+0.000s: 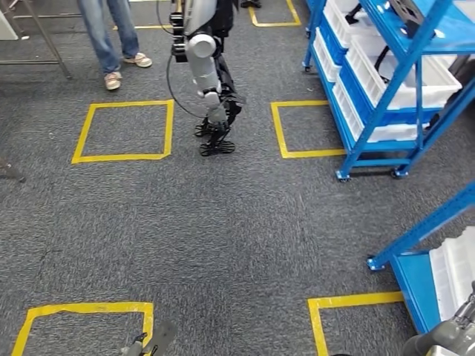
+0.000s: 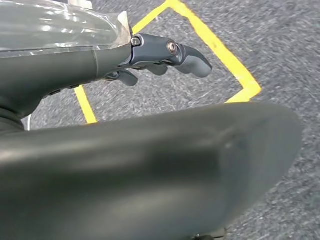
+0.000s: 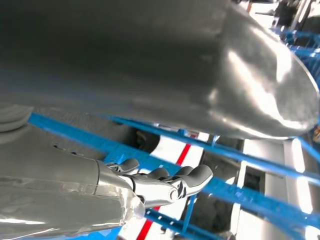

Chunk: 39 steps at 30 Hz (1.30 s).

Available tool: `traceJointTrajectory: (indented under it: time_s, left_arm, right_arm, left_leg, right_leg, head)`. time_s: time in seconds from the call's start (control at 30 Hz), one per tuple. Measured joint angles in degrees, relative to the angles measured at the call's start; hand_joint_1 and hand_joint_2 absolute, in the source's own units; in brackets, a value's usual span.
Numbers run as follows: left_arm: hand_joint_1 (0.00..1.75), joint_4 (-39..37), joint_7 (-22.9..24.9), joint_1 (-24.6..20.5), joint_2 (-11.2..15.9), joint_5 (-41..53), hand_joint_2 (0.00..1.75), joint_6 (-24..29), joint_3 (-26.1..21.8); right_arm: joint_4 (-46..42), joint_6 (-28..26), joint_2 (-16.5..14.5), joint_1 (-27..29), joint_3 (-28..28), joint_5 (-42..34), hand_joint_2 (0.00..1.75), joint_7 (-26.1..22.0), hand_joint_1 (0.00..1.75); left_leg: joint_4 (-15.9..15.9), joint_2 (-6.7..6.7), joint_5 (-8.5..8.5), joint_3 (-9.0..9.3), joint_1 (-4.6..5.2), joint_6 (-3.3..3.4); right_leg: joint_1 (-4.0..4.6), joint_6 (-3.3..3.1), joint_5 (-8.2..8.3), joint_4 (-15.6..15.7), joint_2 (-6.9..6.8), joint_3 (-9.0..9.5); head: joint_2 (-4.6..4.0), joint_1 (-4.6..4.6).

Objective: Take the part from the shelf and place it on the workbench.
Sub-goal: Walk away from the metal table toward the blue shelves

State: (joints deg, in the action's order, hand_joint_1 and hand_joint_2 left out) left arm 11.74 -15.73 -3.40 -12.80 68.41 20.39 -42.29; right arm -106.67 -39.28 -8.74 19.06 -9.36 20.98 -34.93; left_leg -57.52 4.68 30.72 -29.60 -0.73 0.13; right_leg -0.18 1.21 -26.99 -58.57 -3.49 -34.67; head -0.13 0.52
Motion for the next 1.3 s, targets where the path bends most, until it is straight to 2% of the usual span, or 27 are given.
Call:
traceJointTrajectory:
  time_s: [0.07,0.13,0.17,0.23,0.27,0.3,0.33,0.37,0.43,0.47,0.5,0.57,0.6,0.67,0.7,0.73,0.77,0.8,0.83,0.9,0.97,1.0,1.03,1.1,1.17,1.23,1.3]
  left_arm:
    - [0.0,0.0,0.0,-0.2,-0.1,0.0,0.0,0.0,0.0]
    - [0.0,0.0,0.0,-0.3,-0.1,0.0,0.0,0.0,0.0]
    - [0.0,0.0,-0.1,-0.4,-0.2,0.0,0.0,0.0,0.0]
    - [0.0,0.0,-0.1,-0.2,-0.2,0.0,0.0,0.0,0.0]
    - [0.0,0.0,-0.1,-0.1,-0.2,0.0,0.0,-0.1,0.0]
    - [0.0,0.0,0.0,0.0,-0.2,0.0,0.0,-0.1,0.0]
    - [0.0,0.0,0.0,0.1,-0.1,0.0,0.0,-0.1,0.0]
    - [0.0,0.0,-0.1,0.1,-0.1,0.0,0.0,-0.1,0.0]
    - [0.0,0.0,-0.1,0.1,-0.1,0.0,0.0,-0.1,0.0]
    - [0.0,0.0,-0.1,0.1,-0.1,0.0,0.0,-0.1,0.0]
    - [0.0,0.0,-0.1,0.1,-0.1,0.0,0.0,-0.2,0.0]
    - [0.0,0.0,-0.1,-0.1,-0.1,0.0,0.0,-0.2,-0.1]
    - [0.0,0.0,-0.1,-0.2,-0.2,0.1,0.0,-0.2,-0.1]
    - [0.0,0.0,-0.1,-0.3,-0.2,0.1,0.0,-0.2,-0.1]
    - [0.0,0.0,-0.1,-0.3,-0.2,0.2,0.0,-0.2,-0.1]
    - [0.0,0.0,-0.1,-0.1,-0.2,0.2,0.0,-0.2,-0.1]
    - [0.0,0.0,-0.1,0.0,-0.2,0.1,0.0,-0.2,-0.1]
    - [0.0,0.0,-0.1,0.0,-0.2,0.1,0.0,-0.2,-0.1]
    - [0.0,0.0,-0.1,0.0,-0.2,0.1,0.0,-0.2,-0.1]
    - [0.0,0.0,-0.1,0.0,-0.2,0.1,0.0,-0.2,-0.1]
    - [0.0,0.0,-0.1,-0.1,-0.3,0.2,0.0,-0.2,-0.1]
    - [0.0,0.0,0.0,-0.1,-0.3,0.2,0.0,-0.2,-0.1]
    - [0.0,0.0,0.0,-0.1,-0.3,0.2,0.0,-0.3,-0.1]
    - [0.0,0.0,0.0,-0.3,-0.4,0.2,0.0,-0.3,-0.1]
    - [0.0,0.0,0.0,-0.4,-0.4,0.2,0.0,-0.3,-0.1]
    - [0.0,0.0,0.0,-0.3,-0.4,0.1,0.0,-0.3,-0.1]
    - [0.0,0.0,0.1,0.0,-0.4,0.1,0.0,-0.3,-0.2]
  right_arm:
    - [0.0,0.0,0.0,0.1,0.1,0.0,0.0,0.0,0.0]
    - [-0.1,0.0,0.0,0.1,0.1,0.0,0.0,0.0,0.0]
    - [-0.1,0.0,-0.1,0.0,0.1,0.0,0.0,0.0,0.0]
    - [-0.1,0.0,-0.1,-0.1,0.1,0.1,0.0,0.0,0.0]
    - [-0.1,0.0,-0.1,-0.1,0.1,0.1,0.0,0.0,0.0]
    - [-0.1,0.0,-0.1,-0.1,0.2,0.1,0.0,0.0,0.0]
    - [-0.1,0.0,-0.1,-0.1,0.2,0.1,0.0,0.0,0.0]
    - [-0.1,0.0,-0.1,-0.1,0.2,0.1,0.0,0.0,0.0]
    - [-0.1,0.0,-0.1,-0.1,0.2,0.1,0.0,0.0,0.0]
    - [0.0,0.0,-0.1,-0.1,0.2,0.1,0.0,0.0,0.0]
    - [0.0,0.0,-0.1,-0.1,0.2,0.2,0.0,0.0,0.0]
    - [0.0,0.0,-0.1,0.1,0.2,0.2,0.0,0.0,0.0]
    - [0.0,0.0,-0.1,0.2,0.2,0.3,0.0,0.0,0.0]
    - [-0.1,0.0,-0.1,0.1,0.2,0.4,0.0,0.0,0.0]
    - [-0.1,0.0,-0.1,0.1,0.2,0.4,0.0,0.0,0.0]
    - [-0.1,0.0,-0.1,0.0,0.2,0.4,0.0,0.0,0.0]
    - [-0.1,0.0,-0.1,0.0,0.2,0.5,0.0,0.0,0.0]
    - [-0.1,0.0,-0.1,0.1,0.2,0.5,0.0,0.0,0.0]
    - [-0.1,0.0,0.0,0.2,0.2,0.5,0.0,0.0,0.0]
    - [-0.1,0.0,0.0,0.3,0.2,0.6,0.0,0.0,0.0]
    - [-0.1,0.0,0.0,0.2,0.2,0.7,0.0,0.0,0.0]
    - [-0.1,0.0,0.0,0.2,0.2,0.7,0.0,0.0,0.0]
    - [-0.1,0.0,0.0,0.2,0.2,0.7,0.0,0.0,0.0]
    - [-0.2,0.0,0.0,0.4,0.2,0.8,0.0,0.0,0.0]
    - [-0.3,0.0,-0.1,0.4,0.2,0.8,0.0,0.0,0.0]
    - [-0.3,0.0,-0.1,0.3,0.1,0.9,0.0,0.0,0.0]
    - [-0.2,0.0,-0.2,0.4,0.1,0.9,0.0,0.1,0.0]
  left_leg:
    - [0.2,0.69,0.37,0.45,-0.14,-0.72]
    - [-1.2,-0.54,1.67,0.28,-0.4,-1.14]
    - [-3.6,-1.73,3.13,-0.76,-0.46,-1.19]
    - [-11.5,-3.59,6.59,-4.79,-0.38,-1.05]
    - [-15.1,-3.91,7.6,-6.87,-0.32,-1.0]
    - [-16.9,-4.07,7.48,-8.25,-0.28,-0.89]
    - [-16.5,-4.21,6.15,-8.63,-0.26,-0.72]
    - [-13.9,-4.53,3.8,-7.97,-0.25,-0.5]
    - [-6.2,-6.95,-0.95,-5.41,-0.44,-0.12]
    - [-3.4,-8.27,-2.14,-4.36,-0.53,-0.04]
    - [-1.9,-9.29,-2.45,-3.82,-0.55,0.02]
    - [-1.4,-8.98,-2.11,-3.48,-0.43,0.28]
    - [-1.1,-8.39,-2.15,-3.31,-0.45,0.54]
    - [-0.7,-6.89,-2.13,-2.82,-0.6,1.13]
    - [-0.6,-6.06,-1.99,-2.56,-0.56,1.39]
    - [-0.6,-5.17,-1.79,-2.37,-0.49,1.58]
    - [-0.6,-4.3,-1.58,-2.21,-0.44,1.67]
    - [-0.6,-3.5,-1.36,-2.04,-0.41,1.68]
    - [-0.6,-2.78,-1.13,-1.81,-0.4,1.62]
    - [-0.6,-1.55,-0.56,-1.08,-0.4,1.36]
    - [-0.5,-0.53,0.04,-0.36,-0.23,0.83]
    - [-0.5,-0.05,0.26,-0.14,-0.14,0.53]
    - [-0.4,0.49,0.42,0.02,-0.08,0.22]
    - [-0.2,1.16,0.81,0.54,-0.17,-0.37]
    - [-2.1,-0.7,2.4,0.05,-0.3,-0.72]
    - [-8.8,-3.25,5.56,-3.25,-0.37,-0.81]
    - [-15.5,-3.94,7.28,-7.27,-0.36,-0.91]
  right_leg:
    - [0.23,-0.95,-0.12,0.1,1.14,-0.01]
    - [0.09,-1.77,-0.08,0.6,2.26,0.4]
    - [-0.04,-2.16,-0.06,0.8,2.83,0.65]
    - [0.06,-2.65,-0.24,0.8,4.12,0.85]
    - [0.14,-2.78,-0.33,0.8,4.91,0.96]
    - [0.21,-2.86,-0.43,0.8,5.77,1.11]
    - [0.25,-2.86,-0.54,0.8,6.66,1.32]
    - [0.27,-2.82,-0.68,0.8,7.57,1.6]
    - [0.3,-2.49,-1.1,0.6,9.22,1.97]
    - [0.24,-2.24,-1.26,0.5,9.95,1.94]
    - [0.15,-1.91,-1.35,0.4,10.58,1.79]
    - [-0.14,-1.18,-1.34,0.4,11.83,1.49]
    - [-0.12,-0.84,-1.53,0.3,11.5,1.42]
    - [0.04,-0.23,-3.31,-2.4,8.58,0.21]
    - [0.04,0.05,-4.89,-5.4,6.51,-1.25]
    - [-0.06,0.36,-6.55,-9.3,5.17,-3.21]
    - [-0.22,0.65,-7.7,-12.8,4.52,-5.09]
    - [-0.38,0.9,-7.99,-14.9,4.19,-6.37]
    - [-0.49,1.06,-7.12,-14.9,3.95,-6.55]
    - [-0.52,0.98,-3.0,-8.5,2.73,-3.66]
    - [0.11,0.29,-0.42,-1.8,0.18,-0.3]
    - [0.46,-0.14,-0.18,-0.2,-0.64,0.42]
    - [0.8,-0.54,-0.53,0.0,-0.77,0.47]
    - [0.78,-1.26,-0.45,0.4,0.48,0.55]
    - [0.4,-1.98,-0.23,1.2,1.73,1.09]
    - [0.18,-2.46,-0.22,1.4,3.07,1.39]
    - [0.18,-2.62,-0.37,1.3,4.76,1.49]
  head:
    - [0.0,0.02]
    - [0.0,0.09]
    - [0.0,0.17]
    - [0.0,0.33]
    - [0.0,0.35]
    - [0.0,0.37]
    - [0.0,0.37]
    - [0.0,0.37]
    - [0.0,0.35]
    - [0.0,0.34]
    - [0.0,0.31]
    - [0.0,0.33]
    - [0.0,0.31]
    - [0.0,0.09]
    - [0.0,-0.03]
    - [0.0,-0.13]
    - [0.0,-0.13]
    - [0.0,-0.13]
    - [0.0,-0.13]
    - [0.0,-0.13]
    - [0.0,-0.12]
    - [0.0,-0.1]
    - [0.0,-0.08]
    - [0.0,-0.05]
    - [0.0,0.02]
    - [0.0,0.18]
    - [0.0,0.27]
